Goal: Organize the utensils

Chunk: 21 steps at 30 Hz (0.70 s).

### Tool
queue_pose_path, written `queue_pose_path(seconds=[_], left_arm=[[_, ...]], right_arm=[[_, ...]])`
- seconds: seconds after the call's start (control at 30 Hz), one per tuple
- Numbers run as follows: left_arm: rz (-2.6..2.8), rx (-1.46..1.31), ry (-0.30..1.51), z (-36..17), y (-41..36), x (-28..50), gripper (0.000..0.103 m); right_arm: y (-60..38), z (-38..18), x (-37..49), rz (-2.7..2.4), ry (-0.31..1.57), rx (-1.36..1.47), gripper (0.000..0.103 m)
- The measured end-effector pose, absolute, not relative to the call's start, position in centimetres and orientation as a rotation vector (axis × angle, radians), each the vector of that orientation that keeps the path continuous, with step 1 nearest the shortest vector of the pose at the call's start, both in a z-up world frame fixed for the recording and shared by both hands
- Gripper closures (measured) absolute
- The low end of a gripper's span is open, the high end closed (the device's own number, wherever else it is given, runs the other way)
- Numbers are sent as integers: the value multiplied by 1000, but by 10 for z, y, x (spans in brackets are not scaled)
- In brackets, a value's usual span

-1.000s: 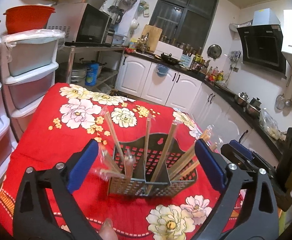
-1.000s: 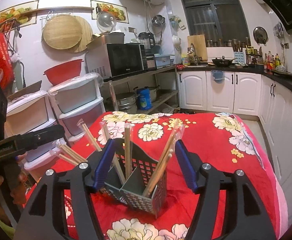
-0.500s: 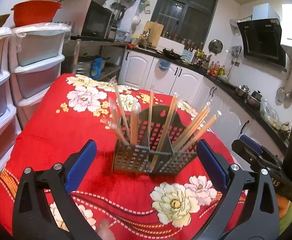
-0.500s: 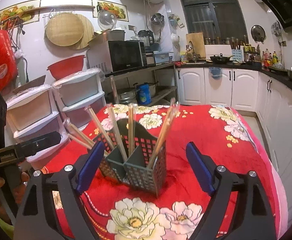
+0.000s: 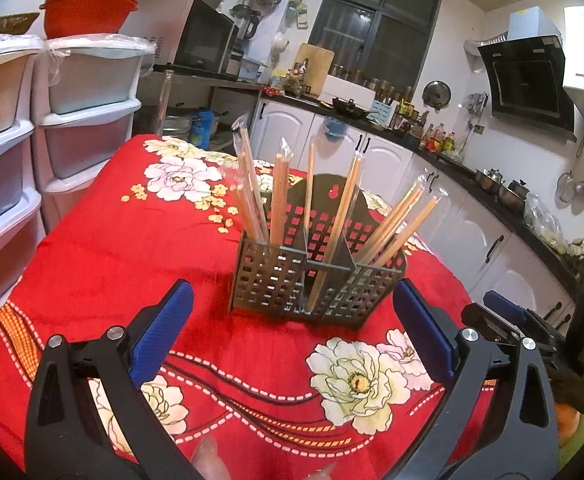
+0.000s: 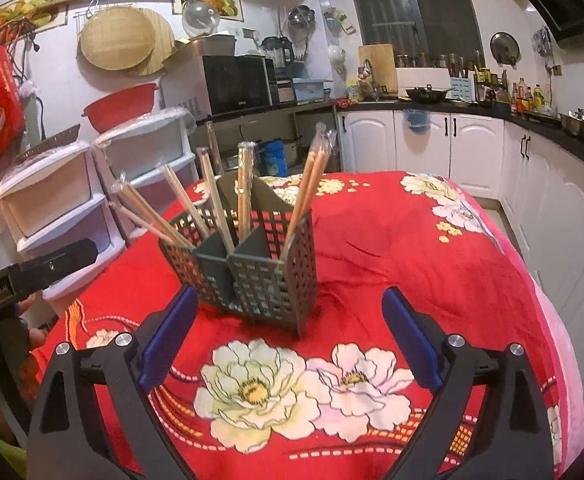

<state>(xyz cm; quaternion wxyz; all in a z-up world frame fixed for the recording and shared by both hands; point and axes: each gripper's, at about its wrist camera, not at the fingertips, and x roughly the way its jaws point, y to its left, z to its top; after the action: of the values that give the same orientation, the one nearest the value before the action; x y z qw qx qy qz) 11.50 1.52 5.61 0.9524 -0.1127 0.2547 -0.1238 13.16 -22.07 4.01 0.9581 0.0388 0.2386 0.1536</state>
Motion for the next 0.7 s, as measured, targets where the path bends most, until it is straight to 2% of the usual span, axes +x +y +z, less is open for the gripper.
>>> queue_pose_path(seconds=[0.47, 0.7], left_arm=[[-217, -226, 524, 21, 18, 100, 12], [-209, -216, 483, 13, 17, 96, 12]], right_arm=[[-216, 10, 116, 304, 504, 55, 10], [-215, 2, 110, 282, 452, 45, 10]])
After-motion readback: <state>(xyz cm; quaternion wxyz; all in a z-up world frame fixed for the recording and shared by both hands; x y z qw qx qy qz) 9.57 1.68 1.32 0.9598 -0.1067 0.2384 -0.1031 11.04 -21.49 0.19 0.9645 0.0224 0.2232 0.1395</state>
